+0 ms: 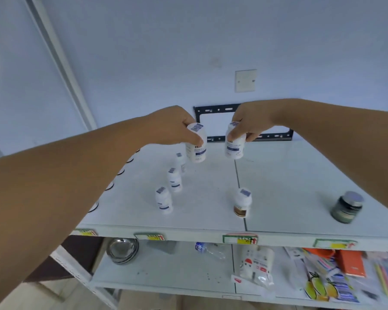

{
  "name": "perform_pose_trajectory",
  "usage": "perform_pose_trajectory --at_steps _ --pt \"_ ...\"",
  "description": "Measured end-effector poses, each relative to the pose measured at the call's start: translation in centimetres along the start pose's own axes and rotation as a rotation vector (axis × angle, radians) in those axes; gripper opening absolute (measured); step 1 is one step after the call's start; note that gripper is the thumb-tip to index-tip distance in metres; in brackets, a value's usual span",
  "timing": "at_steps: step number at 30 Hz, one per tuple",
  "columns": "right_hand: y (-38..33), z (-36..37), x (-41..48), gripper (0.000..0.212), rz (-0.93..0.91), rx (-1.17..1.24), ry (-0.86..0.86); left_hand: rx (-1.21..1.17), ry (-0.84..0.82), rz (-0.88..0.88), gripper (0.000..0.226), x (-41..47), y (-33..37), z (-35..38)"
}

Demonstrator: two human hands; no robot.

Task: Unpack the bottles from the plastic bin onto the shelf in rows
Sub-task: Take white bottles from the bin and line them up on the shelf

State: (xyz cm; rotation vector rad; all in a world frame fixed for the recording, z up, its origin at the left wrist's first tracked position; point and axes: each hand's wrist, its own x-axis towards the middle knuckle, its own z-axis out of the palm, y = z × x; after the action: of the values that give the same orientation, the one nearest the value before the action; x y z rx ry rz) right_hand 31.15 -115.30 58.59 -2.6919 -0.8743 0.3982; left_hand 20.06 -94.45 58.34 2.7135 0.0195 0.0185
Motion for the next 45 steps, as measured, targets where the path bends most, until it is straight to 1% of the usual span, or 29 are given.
perform_pose_trajectory --at_steps 1,7,11,16,21,24,28,30,32,35,38,43,45 --pt "-0.3 0.1 1.3 0.032 -0.01 -0.039 -0.004 0.008 0.012 -0.009 0.027 0.7 -1.0 -0.1" --pt "-0.5 0.8 10.7 0.041 -0.097 -0.235 -0.021 0.063 0.054 -0.073 0.027 6.7 -7.2 0.3" --pt "-0.5 1.0 17.0 0.042 -0.11 -0.237 -0.027 0.07 0.049 -0.111 0.033 10.9 -10.5 0.9" --pt "-0.8 2.4 23.9 0.047 -0.133 -0.214 -0.045 0.014 0.043 -0.114 0.028 15.0 -14.3 2.7" --pt "-0.3 4.5 29.6 0.035 -0.149 -0.238 -0.048 0.05 0.007 -0.1 0.024 18.6 -17.7 4.8" --pt "0.1 5.7 32.0 0.037 -0.129 -0.234 -0.045 0.057 -0.016 -0.068 0.024 20.7 -19.1 6.0" --pt "0.4 7.0 34.7 0.033 -0.077 -0.153 -0.062 0.029 -0.034 -0.044 0.023 23.3 -20.4 7.9" --pt "0.5 7.6 35.8 0.034 -0.066 -0.136 -0.075 0.004 -0.048 -0.039 0.026 24.3 -21.1 8.9" --pt "0.4 8.5 36.9 0.035 -0.065 -0.134 -0.079 -0.013 -0.068 -0.042 0.028 25.0 -21.8 9.7" --pt "0.3 9.9 38.1 0.035 -0.067 -0.155 -0.085 -0.047 -0.115 -0.055 0.02 25.5 -22.9 10.8" --pt "0.2 11.0 39.5 0.036 -0.072 -0.145 -0.095 -0.061 -0.159 -0.069 0.022 25.6 -23.8 11.6" --pt "0.1 12.5 41.2 0.029 -0.048 -0.144 -0.145 -0.137 -0.161 -0.096 0.026 26.0 -24.7 12.1" --pt "0.3 13.1 41.5 0.032 -0.014 -0.127 -0.166 -0.146 -0.157 -0.102 0.029 26.2 -24.8 12.2"
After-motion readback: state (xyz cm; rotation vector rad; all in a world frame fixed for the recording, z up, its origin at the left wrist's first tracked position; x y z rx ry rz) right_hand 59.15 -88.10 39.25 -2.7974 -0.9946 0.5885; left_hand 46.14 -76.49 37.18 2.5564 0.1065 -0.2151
